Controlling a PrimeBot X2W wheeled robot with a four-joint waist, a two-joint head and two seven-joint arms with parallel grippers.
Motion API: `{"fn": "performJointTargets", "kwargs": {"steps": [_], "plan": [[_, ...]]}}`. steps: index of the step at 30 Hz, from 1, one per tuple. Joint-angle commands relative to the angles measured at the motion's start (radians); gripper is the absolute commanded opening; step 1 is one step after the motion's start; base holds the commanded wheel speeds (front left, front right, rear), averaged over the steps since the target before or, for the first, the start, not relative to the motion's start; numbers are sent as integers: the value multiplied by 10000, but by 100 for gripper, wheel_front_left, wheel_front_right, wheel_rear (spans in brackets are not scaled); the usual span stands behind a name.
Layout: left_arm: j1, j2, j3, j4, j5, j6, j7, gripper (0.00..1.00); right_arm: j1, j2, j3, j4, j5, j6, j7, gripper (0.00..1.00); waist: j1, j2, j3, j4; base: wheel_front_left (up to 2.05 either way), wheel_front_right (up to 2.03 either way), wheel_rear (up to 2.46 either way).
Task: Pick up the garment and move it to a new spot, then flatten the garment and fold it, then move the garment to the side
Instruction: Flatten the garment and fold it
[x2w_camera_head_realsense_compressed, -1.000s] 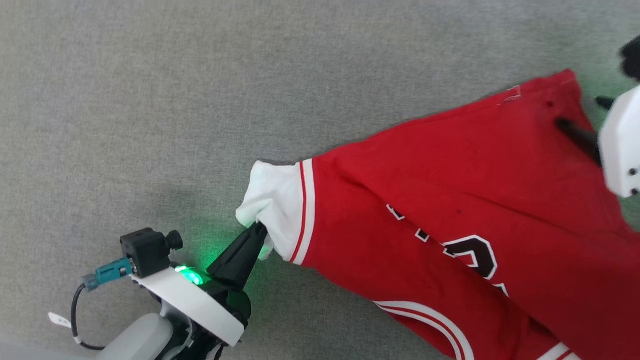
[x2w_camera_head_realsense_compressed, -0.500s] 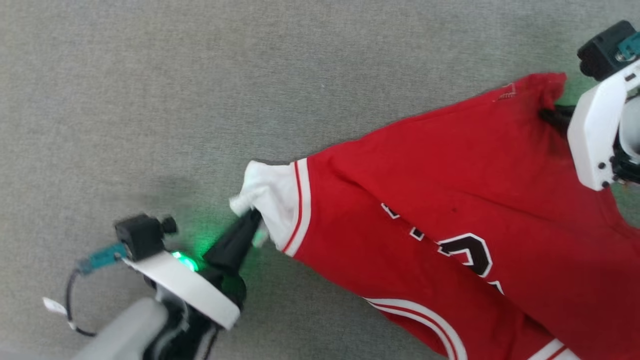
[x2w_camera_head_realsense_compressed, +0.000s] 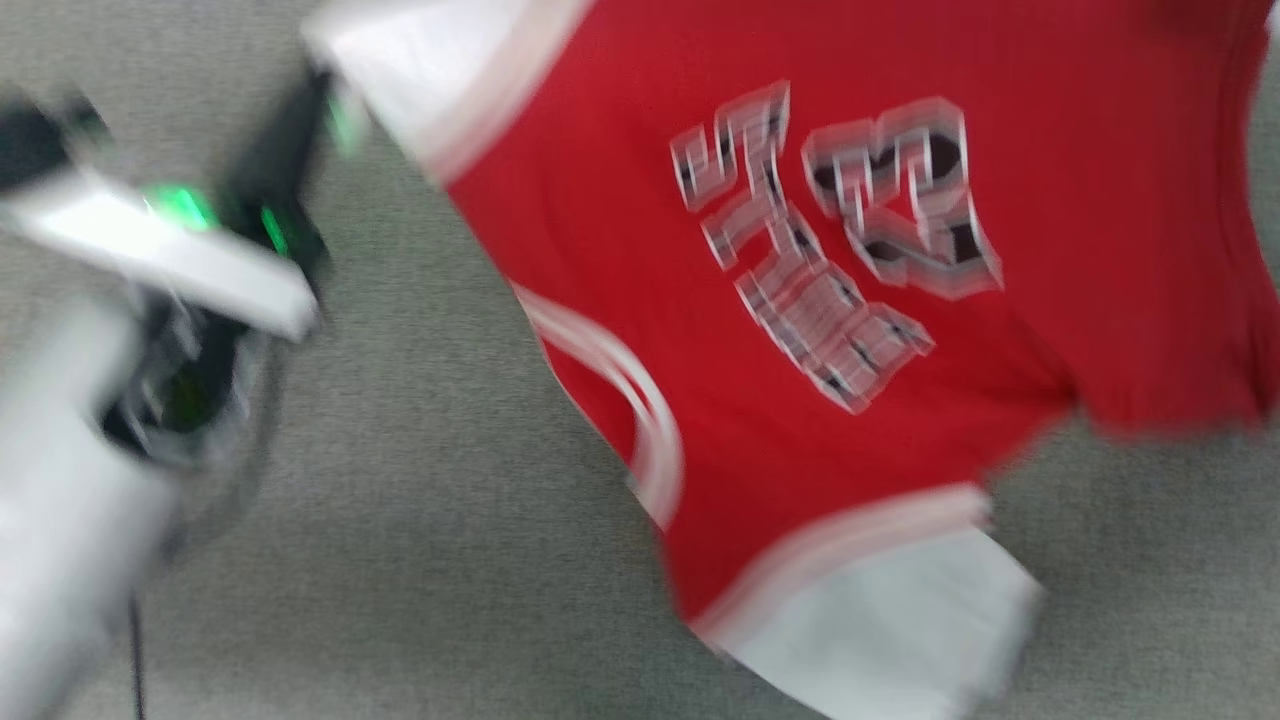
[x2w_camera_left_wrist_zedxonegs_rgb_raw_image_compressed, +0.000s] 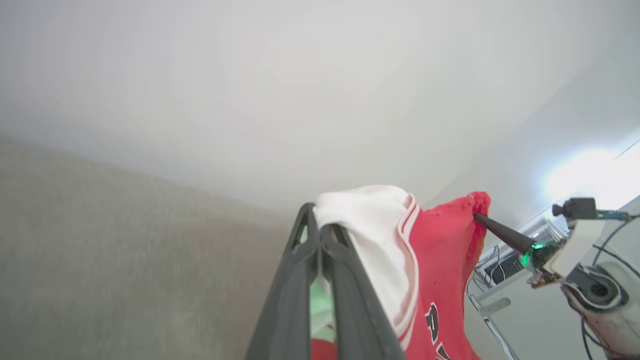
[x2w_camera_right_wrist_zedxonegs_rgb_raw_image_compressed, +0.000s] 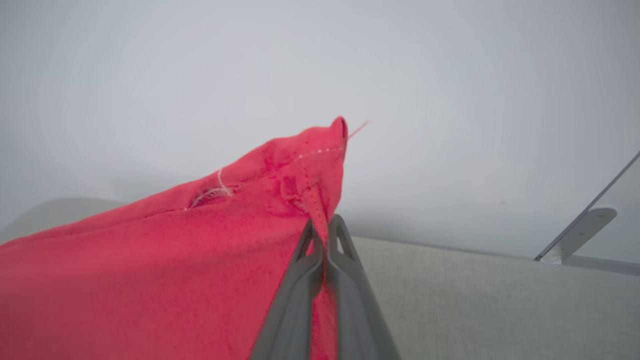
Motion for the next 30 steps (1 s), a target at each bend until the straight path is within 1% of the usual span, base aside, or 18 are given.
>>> {"fn": "performJointTargets", "kwargs": {"steps": [1,3,6,11,14,17,20,23,26,27,29,30], "plan": [[-329,-19,124,104,-124,11,41,0,-222,121,-96,88,-69,1,-171,0,0,0,59,-97,0,0,0],[-1396,-79,465,897,-316,11,193,0,-986,438,-671,596,-298,1,-832,0,0,0,151,-226,0,0,0],[-3302,-407,934,2236,-569,13,416,0,-2138,917,-1358,1322,-683,-3,-1689,0,0,0,338,-409,0,0,0],[-6510,-910,1562,4265,-616,22,425,0,-4137,1439,-2272,2400,-1244,-26,-2950,0,0,0,625,-729,0,0,0],[-8107,-1118,1784,5054,-469,23,216,0,-5036,1597,-2665,3003,-1515,-32,-3575,0,0,0,744,-840,0,0,0],[-8961,-1240,1802,5332,-430,23,124,0,-5598,1633,-2812,3517,-1797,-36,-3968,0,0,0,819,-877,0,0,0],[-8997,-1324,1856,5290,-775,23,262,0,-5641,1689,-2763,3992,-1872,-36,-4085,0,0,0,883,-856,0,0,0],[-8020,-1430,1542,4930,-955,21,409,0,-5027,1674,-2418,4324,-1803,-32,-4080,0,0,0,895,-739,0,0,0],[-6703,-1539,1366,4102,-1475,18,626,0,-4185,1576,-2064,4418,-1541,-24,-4061,0,0,0,875,-602,0,0,0],[-6160,-1602,1455,3774,-1822,18,688,0,-3830,1547,-1959,4390,-1400,-24,-4094,0,0,0,854,-566,0,0,0],[-4998,-1466,1147,3064,-1752,18,800,0,-2996,1520,-1593,4248,-1149,-23,-3974,0,0,0,795,-504,0,0,0],[-4412,-1528,1152,2723,-1962,18,720,0,-2573,1517,-1470,4138,-962,-21,-3937,0,0,0,742,-480,0,0,0]]}}
